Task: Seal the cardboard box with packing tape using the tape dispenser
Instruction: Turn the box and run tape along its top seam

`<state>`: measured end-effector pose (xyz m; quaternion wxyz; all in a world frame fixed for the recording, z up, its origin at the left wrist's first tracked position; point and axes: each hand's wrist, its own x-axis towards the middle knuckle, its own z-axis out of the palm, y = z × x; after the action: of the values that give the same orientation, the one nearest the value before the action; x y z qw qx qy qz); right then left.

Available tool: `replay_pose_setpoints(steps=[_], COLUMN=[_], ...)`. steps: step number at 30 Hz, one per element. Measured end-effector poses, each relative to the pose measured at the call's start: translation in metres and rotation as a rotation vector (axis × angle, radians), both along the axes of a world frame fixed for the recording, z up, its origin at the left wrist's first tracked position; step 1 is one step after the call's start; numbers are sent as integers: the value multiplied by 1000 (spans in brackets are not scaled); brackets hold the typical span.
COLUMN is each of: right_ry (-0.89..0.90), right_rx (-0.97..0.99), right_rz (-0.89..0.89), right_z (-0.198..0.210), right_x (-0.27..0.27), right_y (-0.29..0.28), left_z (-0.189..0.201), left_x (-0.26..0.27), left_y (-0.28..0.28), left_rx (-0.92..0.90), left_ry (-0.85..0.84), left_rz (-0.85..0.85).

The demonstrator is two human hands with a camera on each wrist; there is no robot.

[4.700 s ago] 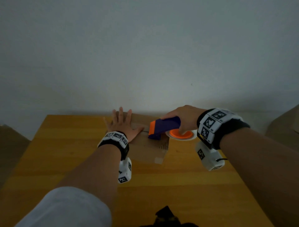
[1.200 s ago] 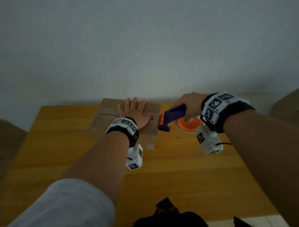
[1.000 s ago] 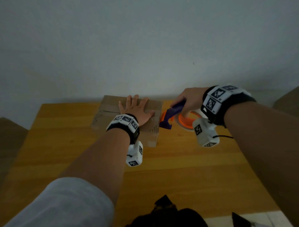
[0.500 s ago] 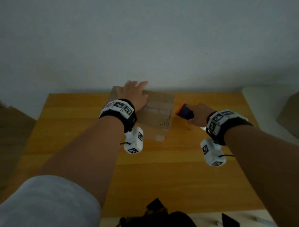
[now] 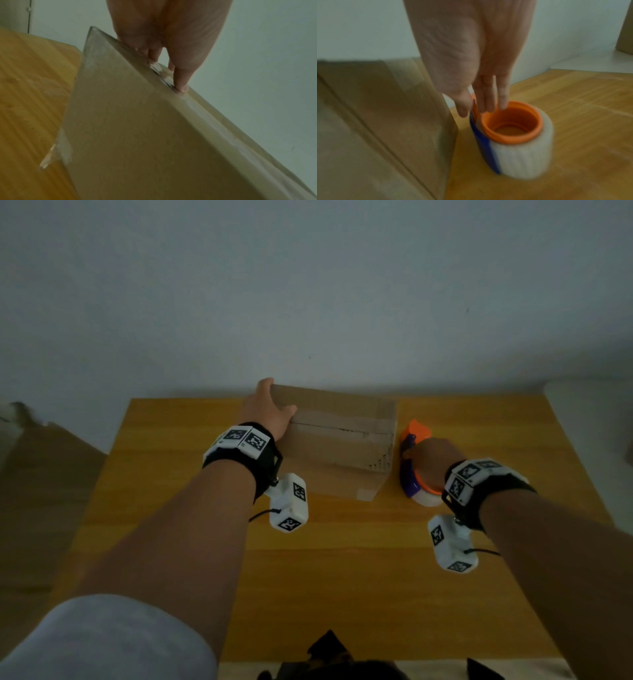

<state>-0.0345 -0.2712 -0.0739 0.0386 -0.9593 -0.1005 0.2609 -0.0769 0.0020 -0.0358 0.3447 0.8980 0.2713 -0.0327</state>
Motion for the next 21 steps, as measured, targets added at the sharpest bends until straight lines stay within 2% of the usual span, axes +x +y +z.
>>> replay_pose_setpoints(steps=[3,5,6,9,11,17,21], right_ry=[-111,-10,19,54,71,153,181], right_rx=[238,489,545,414,371,414,492], right_rz=[-175,-360,-397,-275,-254,-307,-392], right_z=[32,47,52,56,56,60,61], right_x=[9,12,12,10,10,19,27], right_y=[13,22,27,37,40,34,30], left_z=[1,1,0,-2,-2,2,16], left_x=[1,1,1,1,1,2,2], left_y=[3,4,4,5,9,22,24], left_rx=[-39,-108,-135,-108,-69,6,125], left_ry=[13,35,51,70,76,86,110], left_rz=[-20,-28,-34,-52,-82,-176,-209])
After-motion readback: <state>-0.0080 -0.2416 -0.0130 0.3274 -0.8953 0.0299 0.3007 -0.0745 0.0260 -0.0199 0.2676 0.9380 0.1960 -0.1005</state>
